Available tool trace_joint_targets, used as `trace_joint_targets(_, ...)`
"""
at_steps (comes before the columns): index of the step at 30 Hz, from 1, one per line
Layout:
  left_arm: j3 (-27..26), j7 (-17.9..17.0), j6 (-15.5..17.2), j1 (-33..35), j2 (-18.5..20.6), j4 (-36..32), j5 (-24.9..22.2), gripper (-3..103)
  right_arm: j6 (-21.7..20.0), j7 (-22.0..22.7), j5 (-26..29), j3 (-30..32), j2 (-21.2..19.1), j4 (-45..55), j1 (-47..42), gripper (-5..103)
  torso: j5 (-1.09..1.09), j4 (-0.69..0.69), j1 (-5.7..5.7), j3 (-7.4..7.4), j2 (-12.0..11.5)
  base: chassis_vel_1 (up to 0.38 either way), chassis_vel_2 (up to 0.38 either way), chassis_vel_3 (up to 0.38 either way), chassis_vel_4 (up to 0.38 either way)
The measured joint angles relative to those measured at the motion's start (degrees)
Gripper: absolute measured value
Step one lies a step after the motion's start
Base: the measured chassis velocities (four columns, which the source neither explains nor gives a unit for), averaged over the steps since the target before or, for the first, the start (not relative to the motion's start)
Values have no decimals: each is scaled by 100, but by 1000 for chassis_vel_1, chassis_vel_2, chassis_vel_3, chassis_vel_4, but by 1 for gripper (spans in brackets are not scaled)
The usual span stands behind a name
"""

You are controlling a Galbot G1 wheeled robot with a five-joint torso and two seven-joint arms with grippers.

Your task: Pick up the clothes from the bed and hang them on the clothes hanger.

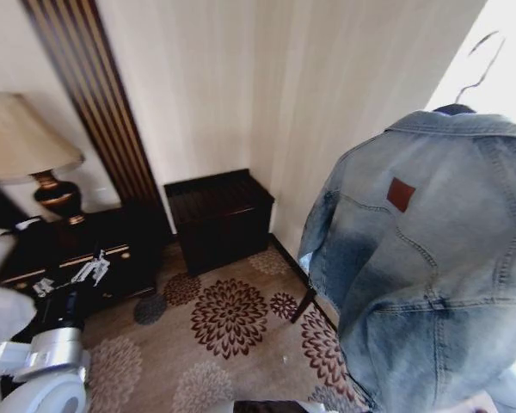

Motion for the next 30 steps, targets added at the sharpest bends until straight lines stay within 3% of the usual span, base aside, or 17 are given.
trace_joint_targets(11,-35,27,-59,47,3,0,4,100,34,13,35,-792,-66,-601,1038,16,0,2,2,1,-1,-126,-124,-126,-123)
trace_joint_targets(30,88,71,-75,-160,58,0,1,100,7,26,25,-956,-132,-385,1041,16,0,1,1,0,0,-127,-125,-127,-130)
